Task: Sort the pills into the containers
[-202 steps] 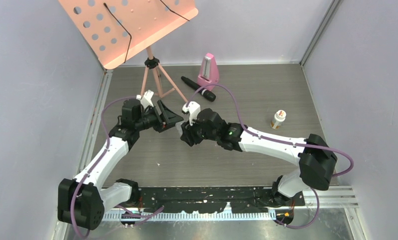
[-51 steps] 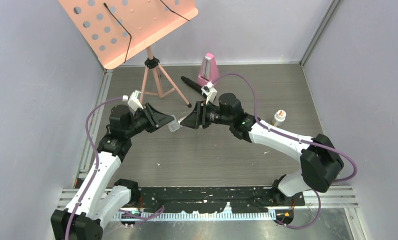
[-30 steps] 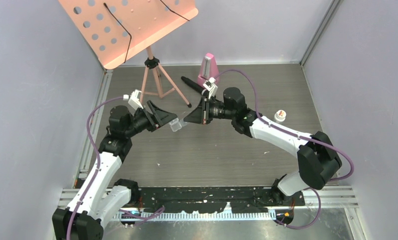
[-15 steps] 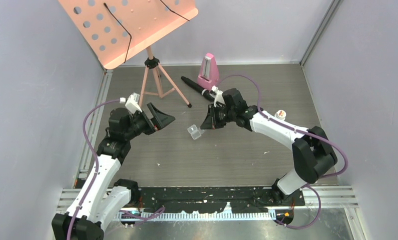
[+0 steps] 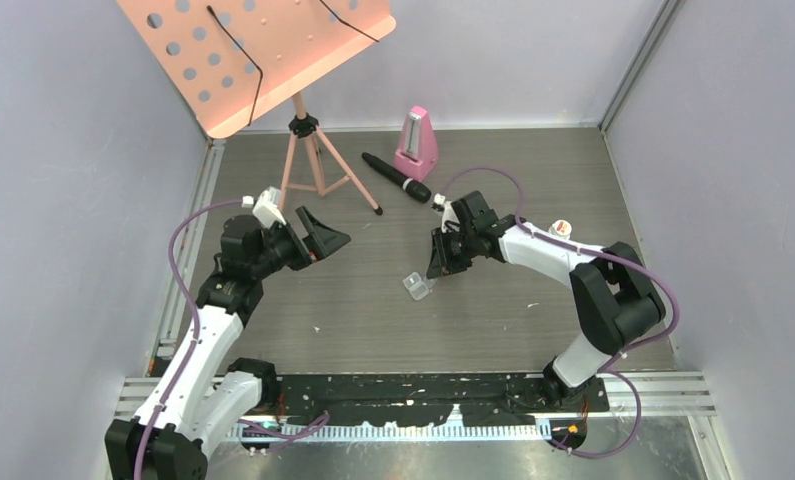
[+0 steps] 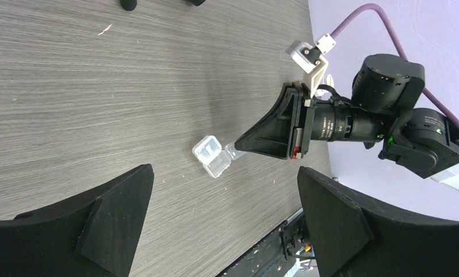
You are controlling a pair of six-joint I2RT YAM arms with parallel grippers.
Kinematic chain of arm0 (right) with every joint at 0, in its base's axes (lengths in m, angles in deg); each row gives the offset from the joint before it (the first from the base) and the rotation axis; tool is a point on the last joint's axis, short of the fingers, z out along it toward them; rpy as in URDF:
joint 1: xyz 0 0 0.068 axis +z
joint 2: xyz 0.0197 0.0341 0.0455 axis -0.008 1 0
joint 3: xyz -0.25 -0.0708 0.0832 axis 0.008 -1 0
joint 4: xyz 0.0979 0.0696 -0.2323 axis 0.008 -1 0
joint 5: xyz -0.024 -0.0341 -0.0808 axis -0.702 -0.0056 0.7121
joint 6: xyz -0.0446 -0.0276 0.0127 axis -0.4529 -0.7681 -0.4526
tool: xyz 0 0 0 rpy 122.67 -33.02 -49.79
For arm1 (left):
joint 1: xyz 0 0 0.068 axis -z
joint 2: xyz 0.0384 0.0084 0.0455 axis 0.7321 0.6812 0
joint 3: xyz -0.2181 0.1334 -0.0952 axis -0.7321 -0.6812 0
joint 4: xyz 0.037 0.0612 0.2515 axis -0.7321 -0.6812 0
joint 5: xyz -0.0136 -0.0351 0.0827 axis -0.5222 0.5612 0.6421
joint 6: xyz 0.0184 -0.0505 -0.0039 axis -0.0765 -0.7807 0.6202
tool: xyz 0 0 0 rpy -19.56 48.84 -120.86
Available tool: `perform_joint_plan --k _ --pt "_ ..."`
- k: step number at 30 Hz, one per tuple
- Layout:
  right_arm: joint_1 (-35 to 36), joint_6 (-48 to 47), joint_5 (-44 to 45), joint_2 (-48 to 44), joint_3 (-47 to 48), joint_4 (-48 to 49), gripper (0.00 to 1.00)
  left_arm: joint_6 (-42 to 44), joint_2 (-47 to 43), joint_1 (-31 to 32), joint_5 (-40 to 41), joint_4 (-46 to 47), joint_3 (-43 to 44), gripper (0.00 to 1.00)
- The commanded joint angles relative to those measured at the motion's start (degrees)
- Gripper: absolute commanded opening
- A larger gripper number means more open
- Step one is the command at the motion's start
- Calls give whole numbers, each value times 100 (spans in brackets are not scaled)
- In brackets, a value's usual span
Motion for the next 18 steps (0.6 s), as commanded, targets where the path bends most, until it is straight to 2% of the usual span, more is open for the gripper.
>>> perform_joint_plan --k 1,4,6,12,17,18 --pt "-24 -39 198 30 154 22 22 -8 -2 -31 -39 353 -30 99" --pt "-24 -71 291 73 275 -132 30 -7 14 -30 -57 385 -46 99" --pt "-32 -79 349 55 368 -267 42 -3 29 -31 -65 393 -41 99" --pt "-33 -101 763 -287 715 -686 62 56 60 -31 -38 369 3 98" --pt "-147 -63 1762 -798 977 -1111 68 196 102 -31 -84 357 18 95" --pt "-169 -12 2315 -876 1025 -1259 68 240 114 -26 -87 331 37 94"
